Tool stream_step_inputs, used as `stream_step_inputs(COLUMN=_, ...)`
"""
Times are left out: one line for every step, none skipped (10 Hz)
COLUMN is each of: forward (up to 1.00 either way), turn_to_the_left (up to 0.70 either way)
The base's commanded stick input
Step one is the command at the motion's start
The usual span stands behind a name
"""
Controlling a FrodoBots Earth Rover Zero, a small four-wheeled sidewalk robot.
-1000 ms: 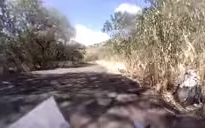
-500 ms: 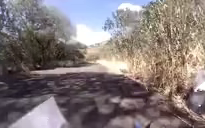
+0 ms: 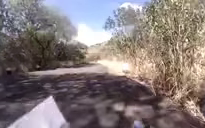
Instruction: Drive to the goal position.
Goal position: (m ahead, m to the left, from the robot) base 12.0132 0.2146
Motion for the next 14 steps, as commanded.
stream_step_inputs(forward=0.50, turn_to_the_left=0.00)
stream_step_inputs(forward=0.50, turn_to_the_left=0.00)
stream_step_inputs(forward=0.50, turn_to_the_left=0.00)
stream_step_inputs(forward=0.50, turn_to_the_left=0.00)
stream_step_inputs(forward=0.50, turn_to_the_left=0.00)
stream_step_inputs(forward=0.50, turn_to_the_left=0.00)
stream_step_inputs(forward=0.50, turn_to_the_left=-0.03)
stream_step_inputs(forward=0.50, turn_to_the_left=-0.50)
stream_step_inputs(forward=0.50, turn_to_the_left=-0.50)
stream_step_inputs(forward=0.50, turn_to_the_left=-0.50)
stream_step_inputs(forward=0.50, turn_to_the_left=-0.50)
stream_step_inputs(forward=0.50, turn_to_the_left=-0.23)
stream_step_inputs(forward=0.50, turn_to_the_left=0.00)
stream_step_inputs(forward=0.50, turn_to_the_left=0.00)
